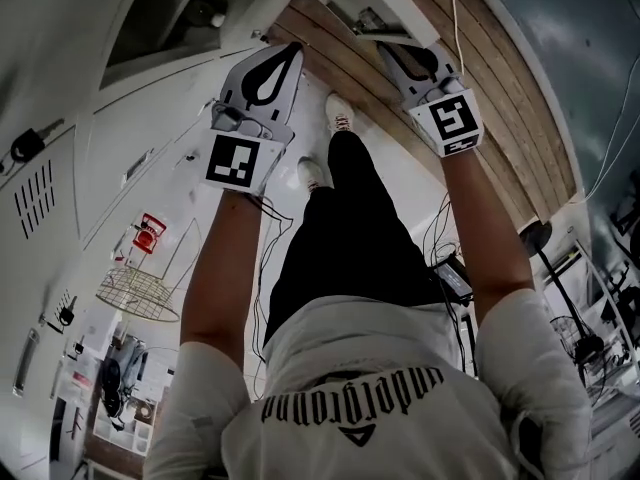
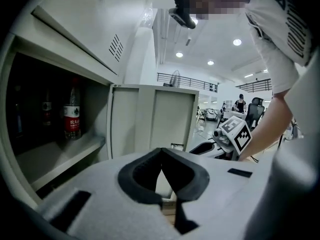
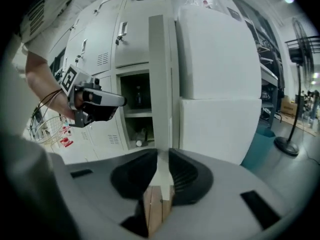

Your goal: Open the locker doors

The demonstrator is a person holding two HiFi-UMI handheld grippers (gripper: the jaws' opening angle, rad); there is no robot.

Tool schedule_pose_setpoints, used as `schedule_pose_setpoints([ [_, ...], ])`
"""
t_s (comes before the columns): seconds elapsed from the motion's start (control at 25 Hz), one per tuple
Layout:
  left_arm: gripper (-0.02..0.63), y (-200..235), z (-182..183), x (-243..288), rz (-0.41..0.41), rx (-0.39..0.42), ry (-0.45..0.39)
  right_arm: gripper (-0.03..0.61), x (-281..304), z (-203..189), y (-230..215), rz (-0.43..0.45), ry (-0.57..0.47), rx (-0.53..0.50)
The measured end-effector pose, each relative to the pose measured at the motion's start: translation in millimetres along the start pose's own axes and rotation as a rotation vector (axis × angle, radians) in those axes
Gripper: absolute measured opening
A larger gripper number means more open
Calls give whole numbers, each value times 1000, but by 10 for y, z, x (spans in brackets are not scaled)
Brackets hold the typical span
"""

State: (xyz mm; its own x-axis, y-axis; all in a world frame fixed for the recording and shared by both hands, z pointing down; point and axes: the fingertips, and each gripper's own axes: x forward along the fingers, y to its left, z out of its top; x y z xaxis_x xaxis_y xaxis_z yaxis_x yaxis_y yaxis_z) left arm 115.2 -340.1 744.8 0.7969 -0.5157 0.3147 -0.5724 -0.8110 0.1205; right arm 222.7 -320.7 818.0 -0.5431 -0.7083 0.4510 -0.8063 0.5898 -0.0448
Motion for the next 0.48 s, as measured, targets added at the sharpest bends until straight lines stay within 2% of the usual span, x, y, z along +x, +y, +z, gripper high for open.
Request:
schedule_pose_setpoints([
  [0.28, 8, 70, 24, 152, -12, 0, -8, 72, -74, -29, -529, -89, -10, 22],
  [0.36, 8, 57, 28, 184, -17, -1, -7, 35, -82, -21, -654, -117, -15, 32],
  [0.48, 8, 56, 43, 198, -17, 0, -7, 28, -73, -6, -758, -138, -27, 43],
])
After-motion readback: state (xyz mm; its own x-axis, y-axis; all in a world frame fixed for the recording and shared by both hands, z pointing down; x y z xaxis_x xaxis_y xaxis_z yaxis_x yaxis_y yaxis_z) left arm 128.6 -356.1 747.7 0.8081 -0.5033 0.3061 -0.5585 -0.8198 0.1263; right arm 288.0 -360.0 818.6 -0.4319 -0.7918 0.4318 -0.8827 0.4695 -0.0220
